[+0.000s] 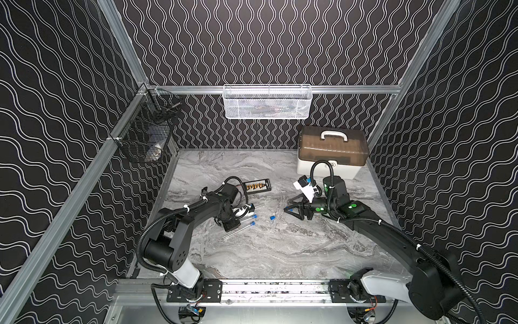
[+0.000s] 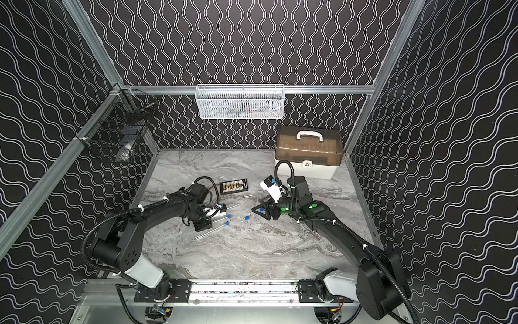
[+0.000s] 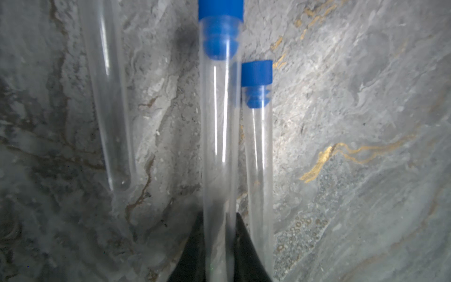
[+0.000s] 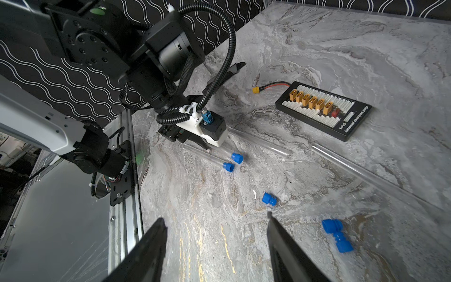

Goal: Insert stoppers into test tubes
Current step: Place the test tube at the center of the board.

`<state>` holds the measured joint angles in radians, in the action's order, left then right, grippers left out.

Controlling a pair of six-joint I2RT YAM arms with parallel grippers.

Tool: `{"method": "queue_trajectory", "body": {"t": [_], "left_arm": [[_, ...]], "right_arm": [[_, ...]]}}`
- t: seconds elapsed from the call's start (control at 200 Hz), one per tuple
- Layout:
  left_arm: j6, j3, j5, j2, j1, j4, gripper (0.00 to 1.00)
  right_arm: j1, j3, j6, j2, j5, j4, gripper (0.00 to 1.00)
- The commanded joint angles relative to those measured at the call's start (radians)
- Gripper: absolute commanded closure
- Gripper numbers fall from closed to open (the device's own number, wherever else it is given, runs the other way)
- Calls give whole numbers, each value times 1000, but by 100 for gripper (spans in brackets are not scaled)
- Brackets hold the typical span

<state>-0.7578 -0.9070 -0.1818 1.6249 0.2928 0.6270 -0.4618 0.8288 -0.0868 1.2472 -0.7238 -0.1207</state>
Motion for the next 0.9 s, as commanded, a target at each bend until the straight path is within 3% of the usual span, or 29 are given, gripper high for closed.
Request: {"method": "queue_trajectory", "body": {"t": [0.0, 0.105, 0.565, 0.891], "left_arm": [[-1, -10, 9, 18, -2, 37, 93], [19, -14, 21, 31, -3, 34, 87], [35, -29, 48, 45, -3, 54, 77], [58, -23, 78, 17, -7, 30, 64]], "right_arm": [[2, -2, -8, 0, -20, 33, 36], [1, -7, -16, -7, -21, 29, 35], [1, -33, -22, -48, -18, 14, 35], [0, -45, -26, -83, -4, -15, 35]]}}
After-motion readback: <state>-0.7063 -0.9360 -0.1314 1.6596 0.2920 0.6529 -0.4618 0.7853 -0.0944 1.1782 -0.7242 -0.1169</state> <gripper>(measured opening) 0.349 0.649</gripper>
